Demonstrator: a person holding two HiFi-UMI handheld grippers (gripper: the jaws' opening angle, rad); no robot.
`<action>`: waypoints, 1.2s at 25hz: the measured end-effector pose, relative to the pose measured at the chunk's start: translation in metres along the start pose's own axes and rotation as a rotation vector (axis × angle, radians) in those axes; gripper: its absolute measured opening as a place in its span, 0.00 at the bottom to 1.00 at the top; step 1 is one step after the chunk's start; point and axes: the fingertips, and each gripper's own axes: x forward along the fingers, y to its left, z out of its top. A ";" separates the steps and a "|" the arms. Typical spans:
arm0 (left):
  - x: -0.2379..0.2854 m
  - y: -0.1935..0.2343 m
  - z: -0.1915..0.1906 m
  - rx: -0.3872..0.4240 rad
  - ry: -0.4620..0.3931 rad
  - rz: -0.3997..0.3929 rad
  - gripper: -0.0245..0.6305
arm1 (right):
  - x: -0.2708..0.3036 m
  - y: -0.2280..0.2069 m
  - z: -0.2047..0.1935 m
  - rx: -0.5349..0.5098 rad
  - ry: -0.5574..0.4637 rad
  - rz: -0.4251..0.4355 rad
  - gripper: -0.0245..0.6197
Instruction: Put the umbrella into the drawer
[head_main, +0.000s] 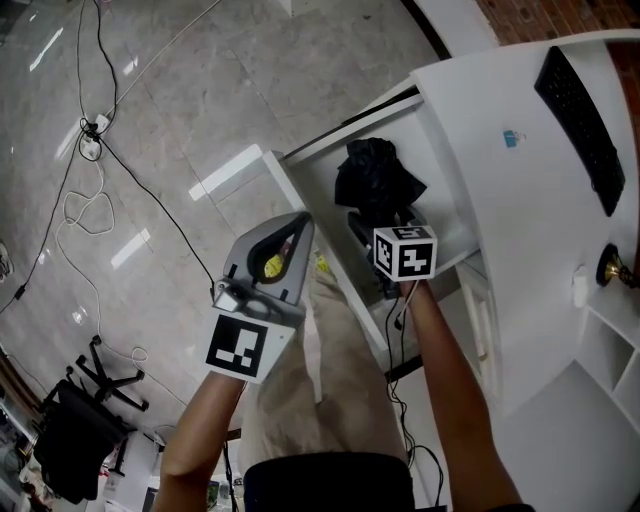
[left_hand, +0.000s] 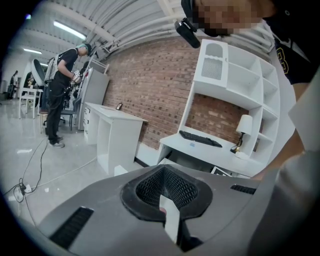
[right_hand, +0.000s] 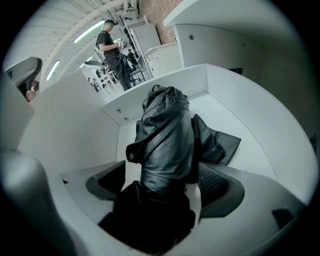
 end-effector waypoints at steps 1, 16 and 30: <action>-0.001 0.001 0.001 -0.001 -0.001 0.000 0.06 | -0.002 0.001 -0.001 -0.009 0.003 0.002 0.65; -0.040 -0.075 0.061 0.116 0.084 -0.171 0.06 | -0.164 0.043 0.048 0.056 -0.075 0.113 0.48; -0.109 -0.124 0.181 0.155 0.019 -0.189 0.06 | -0.391 0.077 0.078 0.133 -0.389 -0.022 0.04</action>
